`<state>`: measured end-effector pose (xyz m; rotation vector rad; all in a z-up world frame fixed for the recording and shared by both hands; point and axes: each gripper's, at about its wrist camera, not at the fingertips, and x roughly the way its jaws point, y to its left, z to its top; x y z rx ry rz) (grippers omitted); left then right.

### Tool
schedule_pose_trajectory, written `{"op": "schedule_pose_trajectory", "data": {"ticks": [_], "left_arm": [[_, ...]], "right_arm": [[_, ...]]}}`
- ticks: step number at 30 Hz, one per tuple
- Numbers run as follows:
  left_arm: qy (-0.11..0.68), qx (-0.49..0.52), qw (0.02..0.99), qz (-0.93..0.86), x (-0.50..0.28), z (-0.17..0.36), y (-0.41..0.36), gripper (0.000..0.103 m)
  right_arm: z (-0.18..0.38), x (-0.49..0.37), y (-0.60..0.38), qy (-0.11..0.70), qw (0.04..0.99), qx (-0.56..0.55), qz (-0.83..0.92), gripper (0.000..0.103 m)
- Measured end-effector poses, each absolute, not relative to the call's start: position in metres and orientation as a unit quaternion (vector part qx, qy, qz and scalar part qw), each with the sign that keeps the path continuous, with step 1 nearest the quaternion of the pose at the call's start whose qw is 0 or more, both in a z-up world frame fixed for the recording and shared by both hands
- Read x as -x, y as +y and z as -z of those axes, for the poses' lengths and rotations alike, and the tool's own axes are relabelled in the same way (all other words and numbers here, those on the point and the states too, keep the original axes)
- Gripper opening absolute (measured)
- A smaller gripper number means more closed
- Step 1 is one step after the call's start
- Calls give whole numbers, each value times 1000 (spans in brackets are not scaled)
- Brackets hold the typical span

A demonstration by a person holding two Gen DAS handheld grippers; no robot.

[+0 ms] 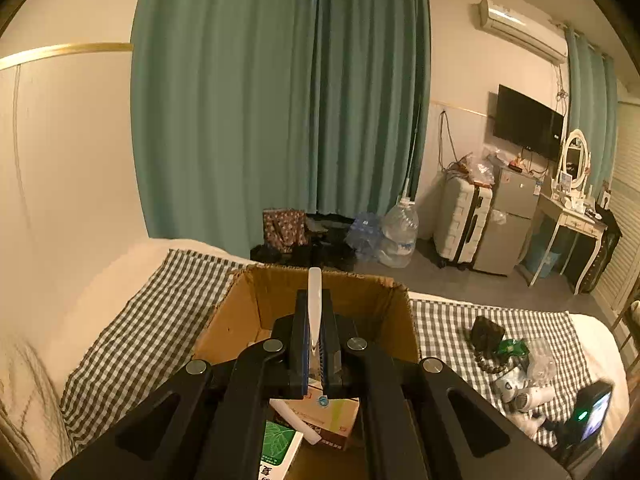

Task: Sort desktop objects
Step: 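Lift and carry the plush toy and comb toward the cardboard box, then open both tools over the cardboard box to drop the items inside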

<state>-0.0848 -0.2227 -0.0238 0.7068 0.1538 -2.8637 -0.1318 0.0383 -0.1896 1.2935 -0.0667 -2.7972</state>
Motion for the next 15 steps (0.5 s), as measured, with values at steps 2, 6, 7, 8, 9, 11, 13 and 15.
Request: {"op": "schedule_pose_trajectory", "data": {"ticks": [2, 6, 7, 8, 9, 11, 13, 15], "left_arm": [[50, -242, 92, 965, 86, 25, -225, 3], [40, -245, 92, 964, 89, 26, -224, 3], [39, -247, 91, 964, 90, 27, -225, 3], [39, -250, 91, 963, 91, 28, -228, 3], [39, -252, 91, 963, 91, 30, -230, 3], [37, -256, 93, 961, 93, 32, -234, 3], [37, -263, 93, 960, 96, 37, -237, 3], [38, -269, 93, 958, 99, 41, -241, 3]], "right_arm": [[167, 133, 28, -22, 44, -398, 916, 71], [118, 134, 2, -18, 76, -349, 934, 71], [107, 135, -6, -15, 84, -336, 938, 71], [96, 135, -13, -15, 93, -326, 941, 71], [85, 136, -21, -16, 103, -316, 943, 71], [66, 136, -38, -14, 121, -298, 947, 71], [52, 137, -54, -11, 136, -285, 949, 71], [42, 139, -70, -7, 151, -278, 949, 71]]}}
